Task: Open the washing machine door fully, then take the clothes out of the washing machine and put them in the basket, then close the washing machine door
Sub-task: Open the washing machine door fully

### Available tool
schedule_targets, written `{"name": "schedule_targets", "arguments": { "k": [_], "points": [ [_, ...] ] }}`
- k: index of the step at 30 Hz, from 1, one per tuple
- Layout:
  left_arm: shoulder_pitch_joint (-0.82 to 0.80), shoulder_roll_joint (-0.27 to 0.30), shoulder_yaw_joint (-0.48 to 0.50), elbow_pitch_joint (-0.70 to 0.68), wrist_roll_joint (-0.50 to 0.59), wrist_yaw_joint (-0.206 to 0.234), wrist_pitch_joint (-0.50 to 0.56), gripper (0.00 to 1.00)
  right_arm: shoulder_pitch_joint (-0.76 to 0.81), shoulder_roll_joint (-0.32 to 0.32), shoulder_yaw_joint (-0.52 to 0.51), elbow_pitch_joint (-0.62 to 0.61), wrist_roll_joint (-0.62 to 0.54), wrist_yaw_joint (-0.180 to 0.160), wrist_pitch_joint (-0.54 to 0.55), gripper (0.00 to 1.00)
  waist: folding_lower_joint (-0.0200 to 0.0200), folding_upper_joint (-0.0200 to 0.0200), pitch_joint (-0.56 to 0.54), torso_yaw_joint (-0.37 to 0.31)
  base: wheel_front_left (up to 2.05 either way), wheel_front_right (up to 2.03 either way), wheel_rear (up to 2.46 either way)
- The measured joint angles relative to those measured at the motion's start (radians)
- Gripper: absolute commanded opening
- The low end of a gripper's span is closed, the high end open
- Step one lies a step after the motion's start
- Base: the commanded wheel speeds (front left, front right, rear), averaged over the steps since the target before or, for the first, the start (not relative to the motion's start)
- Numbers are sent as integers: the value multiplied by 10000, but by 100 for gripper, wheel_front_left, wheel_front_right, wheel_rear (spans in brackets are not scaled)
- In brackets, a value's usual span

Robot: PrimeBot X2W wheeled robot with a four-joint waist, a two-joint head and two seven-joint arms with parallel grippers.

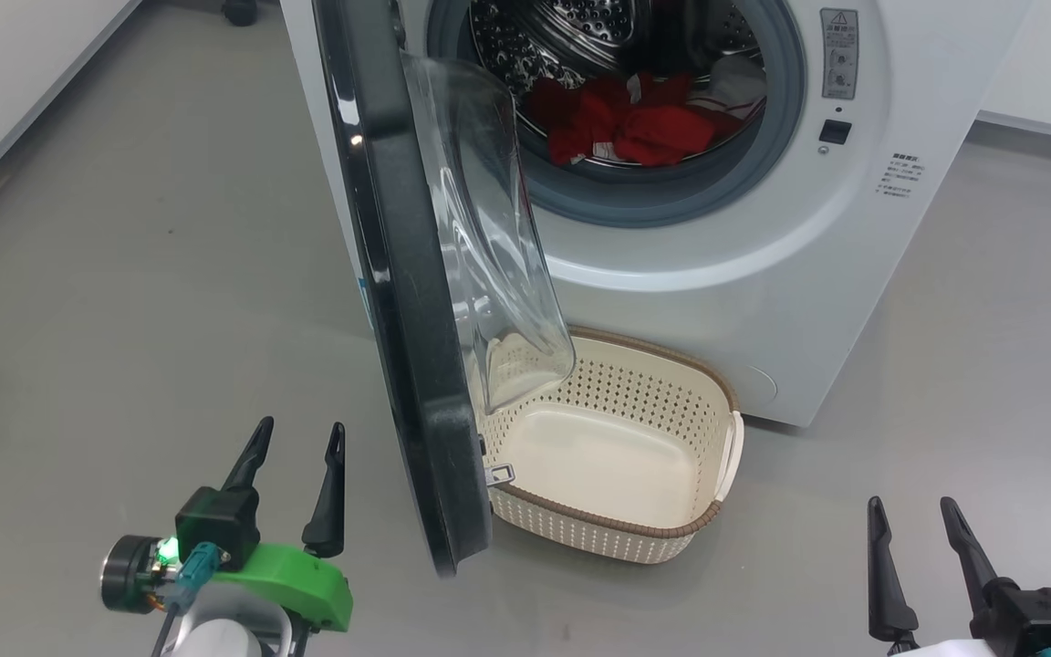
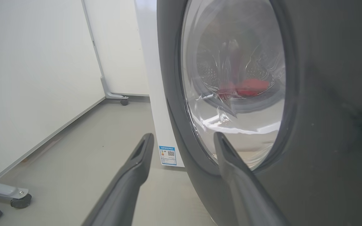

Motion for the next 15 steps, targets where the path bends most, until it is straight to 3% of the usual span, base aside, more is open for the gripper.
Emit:
{"name": "schedule_targets", "arguments": {
  "k": [7, 8, 9, 10, 15],
  "points": [
    [27, -4, -4, 15, 15, -2, 0, 100, 0, 8, -138, -8, -88, 0, 0, 100, 0, 0, 0, -21, 0, 0, 0],
    [34, -4, -4, 21, 25, -2, 0, 90, 0, 12, -157, -10, -115, 0, 0, 100, 0, 0, -4, -23, 0, 0, 0],
    [37, -4, -6, 33, 35, -2, 0, 48, 0, 15, -173, -10, -153, 0, 0, 100, 0, 0, -9, -24, 0, 0, 0],
    [38, -4, -8, 48, 36, -13, 0, 0, 0, 19, -182, -10, -155, 2, 0, 100, 0, 0, -16, -24, 0, 0, 0],
    [46, -4, -10, 123, 36, -15, 0, 0, 1, 44, -226, -25, -169, 4, 0, 100, 0, 0, -49, -14, 0, 0, 0]
  ]
}}
